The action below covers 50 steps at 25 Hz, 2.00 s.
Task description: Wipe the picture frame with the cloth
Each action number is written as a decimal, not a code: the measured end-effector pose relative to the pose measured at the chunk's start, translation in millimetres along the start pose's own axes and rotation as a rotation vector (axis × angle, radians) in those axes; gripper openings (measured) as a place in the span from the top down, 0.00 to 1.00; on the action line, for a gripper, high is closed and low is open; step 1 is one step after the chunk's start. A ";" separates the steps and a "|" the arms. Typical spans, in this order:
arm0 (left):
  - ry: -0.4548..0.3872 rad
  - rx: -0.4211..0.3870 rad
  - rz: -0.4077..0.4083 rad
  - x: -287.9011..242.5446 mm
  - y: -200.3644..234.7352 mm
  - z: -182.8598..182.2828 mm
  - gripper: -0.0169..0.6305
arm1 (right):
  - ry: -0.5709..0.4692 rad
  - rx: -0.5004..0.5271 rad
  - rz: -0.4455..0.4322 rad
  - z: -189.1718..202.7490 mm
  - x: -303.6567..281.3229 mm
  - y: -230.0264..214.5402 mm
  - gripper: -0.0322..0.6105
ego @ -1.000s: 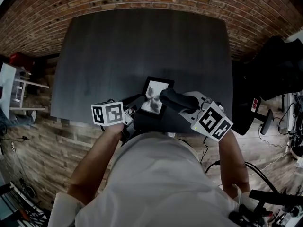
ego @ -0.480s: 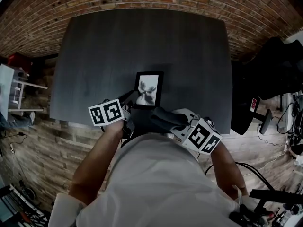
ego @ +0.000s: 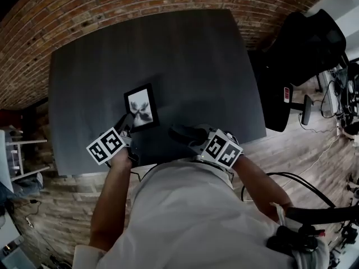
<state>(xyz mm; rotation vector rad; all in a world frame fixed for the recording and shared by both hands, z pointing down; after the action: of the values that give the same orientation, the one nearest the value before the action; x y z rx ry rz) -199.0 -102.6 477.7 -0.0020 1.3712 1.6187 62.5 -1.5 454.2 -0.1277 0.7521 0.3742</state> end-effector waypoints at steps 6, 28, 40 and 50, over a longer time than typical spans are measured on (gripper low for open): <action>0.023 -0.046 -0.031 -17.1 13.8 -14.1 0.86 | 0.011 -0.127 0.067 10.1 -20.4 -0.6 0.82; 0.044 -0.116 -0.155 -82.3 42.1 -15.2 0.86 | 0.054 -0.205 0.127 11.8 -21.8 12.6 0.82; 0.024 -0.179 -0.243 -119.9 55.0 -11.4 0.85 | 0.093 -0.250 0.146 22.8 -1.6 15.2 0.82; 0.026 -0.236 -0.292 -132.5 59.2 -5.4 0.85 | 0.108 -0.251 0.165 39.3 21.4 13.0 0.82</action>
<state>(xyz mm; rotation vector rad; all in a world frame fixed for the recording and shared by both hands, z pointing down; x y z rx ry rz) -171.2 -186.0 593.3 -0.3486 1.1320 1.5255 97.2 26.3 468.2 -0.3254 0.8227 0.6228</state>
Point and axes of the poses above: the fingertips, and each gripper's own axes: x backward along the fingers, y to its left, z out of its underside, the point moved 8 cm from there along x, backward along the fingers, and after that the axes turned 15 degrees about x, right-handed, at the moved point
